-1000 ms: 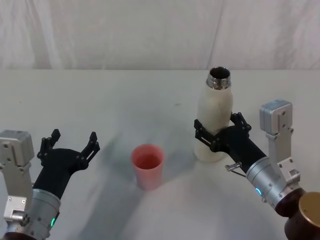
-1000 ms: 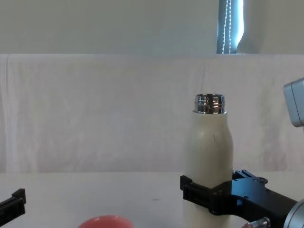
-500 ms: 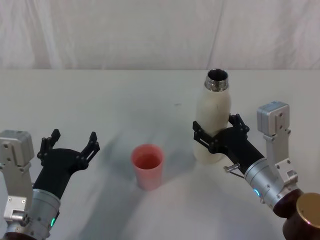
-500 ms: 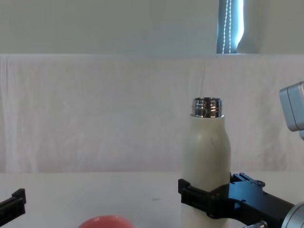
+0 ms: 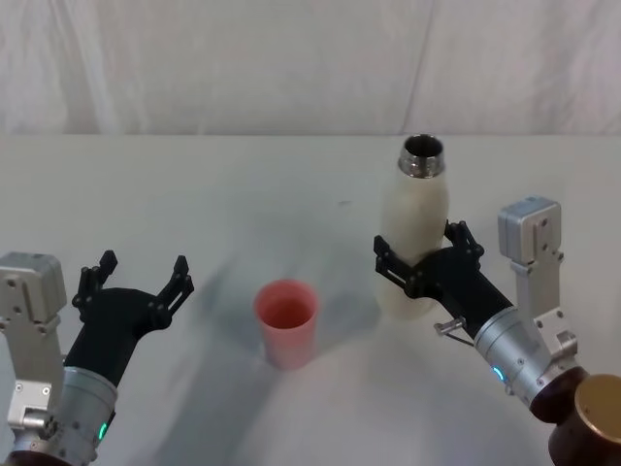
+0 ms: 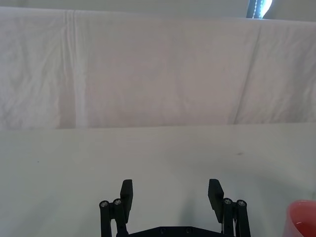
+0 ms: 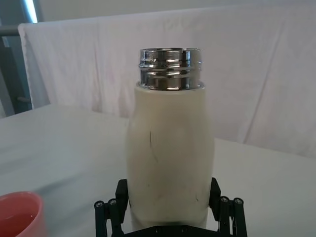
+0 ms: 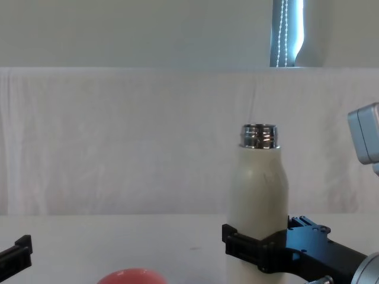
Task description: Grasp the thermos with one hand and pour water into the cup lid.
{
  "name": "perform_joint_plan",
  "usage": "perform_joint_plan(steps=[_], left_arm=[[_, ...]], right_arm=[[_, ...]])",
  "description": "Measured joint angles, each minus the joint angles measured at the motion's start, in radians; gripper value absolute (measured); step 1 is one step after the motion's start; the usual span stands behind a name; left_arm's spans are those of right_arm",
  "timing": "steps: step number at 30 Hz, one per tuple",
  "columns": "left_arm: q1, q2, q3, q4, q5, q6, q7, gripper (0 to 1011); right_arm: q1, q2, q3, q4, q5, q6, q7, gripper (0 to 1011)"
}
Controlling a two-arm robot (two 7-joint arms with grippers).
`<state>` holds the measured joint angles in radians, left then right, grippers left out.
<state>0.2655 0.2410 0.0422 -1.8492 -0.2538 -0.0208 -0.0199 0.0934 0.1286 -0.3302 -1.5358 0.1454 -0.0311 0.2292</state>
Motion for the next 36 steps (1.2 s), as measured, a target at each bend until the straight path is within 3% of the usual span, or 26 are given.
perform_joint_plan(steps=[1, 18, 36], left_arm=[[0.000, 0.000, 0.000, 0.000, 0.000, 0.000, 0.000, 1001], [0.000, 0.000, 0.000, 0.000, 0.000, 0.000, 0.000, 1001], [0.000, 0.000, 0.000, 0.000, 0.000, 0.000, 0.000, 1001]], right_arm=[[0.000, 0.000, 0.000, 0.000, 0.000, 0.002, 0.000, 1001], [-0.008, 0.003, -0.002, -0.012, -0.009, 0.015, -0.004, 1000], [-0.086, 0.029, 0.018, -0.090, -0.017, 0.008, -0.017, 1000]])
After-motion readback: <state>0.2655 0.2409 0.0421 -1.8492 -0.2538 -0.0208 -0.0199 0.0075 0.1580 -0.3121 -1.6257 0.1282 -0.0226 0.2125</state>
